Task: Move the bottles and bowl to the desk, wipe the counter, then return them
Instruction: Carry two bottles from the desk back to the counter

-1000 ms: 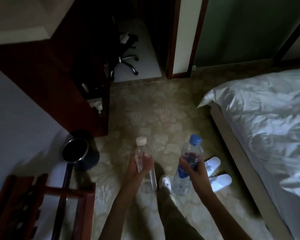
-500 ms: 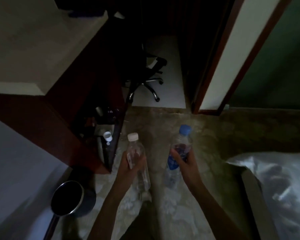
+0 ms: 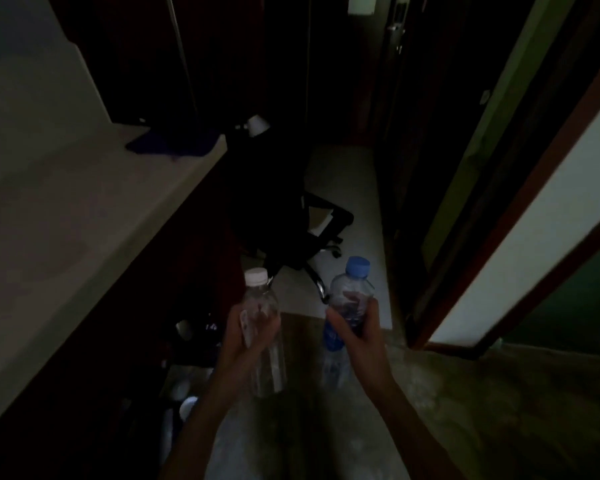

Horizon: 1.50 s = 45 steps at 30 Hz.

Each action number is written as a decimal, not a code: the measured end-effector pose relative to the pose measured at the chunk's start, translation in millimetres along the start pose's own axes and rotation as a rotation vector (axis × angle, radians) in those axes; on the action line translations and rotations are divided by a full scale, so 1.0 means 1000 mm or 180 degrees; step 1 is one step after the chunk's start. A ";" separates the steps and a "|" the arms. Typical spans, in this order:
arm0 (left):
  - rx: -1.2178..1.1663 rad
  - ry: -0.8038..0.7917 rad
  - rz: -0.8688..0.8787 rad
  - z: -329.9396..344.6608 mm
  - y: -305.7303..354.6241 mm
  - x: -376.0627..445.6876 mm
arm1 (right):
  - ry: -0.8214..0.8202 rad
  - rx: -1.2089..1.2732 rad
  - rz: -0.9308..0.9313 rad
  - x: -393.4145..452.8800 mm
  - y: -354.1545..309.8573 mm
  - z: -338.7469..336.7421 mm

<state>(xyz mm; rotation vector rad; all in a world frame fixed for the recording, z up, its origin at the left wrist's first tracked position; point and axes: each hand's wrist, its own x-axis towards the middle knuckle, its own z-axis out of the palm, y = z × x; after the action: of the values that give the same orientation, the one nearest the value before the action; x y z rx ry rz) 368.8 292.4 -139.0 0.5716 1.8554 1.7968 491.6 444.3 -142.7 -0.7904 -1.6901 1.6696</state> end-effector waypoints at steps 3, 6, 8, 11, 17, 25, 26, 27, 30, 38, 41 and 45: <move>-0.0057 0.0208 0.0106 0.007 0.019 0.074 | -0.0161 0.0099 -0.0101 0.089 0.002 0.021; -0.0192 0.0470 0.0232 0.008 0.024 0.147 | -0.0432 0.0316 -0.0201 0.181 0.002 0.054; -0.0109 0.0805 0.0485 0.007 0.044 0.198 | -0.0738 0.0522 -0.0300 0.244 -0.010 0.080; -0.0363 0.1281 0.0678 -0.002 0.097 0.261 | -0.1137 0.0567 -0.0506 0.326 -0.045 0.132; 0.0036 0.2329 0.1323 -0.088 0.186 0.351 | -0.2240 0.0748 -0.1159 0.436 -0.137 0.259; 0.0659 0.3525 0.1538 -0.230 0.196 0.447 | -0.2933 0.1037 -0.1390 0.515 -0.180 0.438; 0.0716 0.3589 0.1482 -0.246 0.191 0.458 | -0.2967 0.1035 -0.1334 0.523 -0.180 0.460; 0.0816 0.3640 0.1419 -0.262 0.187 0.469 | -0.2974 0.1019 -0.1313 0.532 -0.178 0.482; 0.1303 0.3606 0.1213 -0.302 0.173 0.499 | -0.3088 0.0819 -0.1446 0.556 -0.172 0.537; 0.2091 0.3719 0.0968 -0.331 0.152 0.547 | -0.3458 0.0573 -0.1209 0.586 -0.139 0.610; 0.2038 0.3797 0.0994 -0.330 0.152 0.557 | -0.3373 0.0649 -0.1241 0.588 -0.135 0.622; 0.2030 0.3912 0.0968 -0.333 0.152 0.567 | -0.3151 0.0847 -0.1343 0.583 -0.128 0.624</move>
<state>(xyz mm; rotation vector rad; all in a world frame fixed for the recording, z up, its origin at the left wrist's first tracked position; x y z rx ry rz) -289.0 380.6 -16.2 -0.1881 3.3706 1.8671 -357.9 507.9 -2.1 0.6121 -1.9538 2.0265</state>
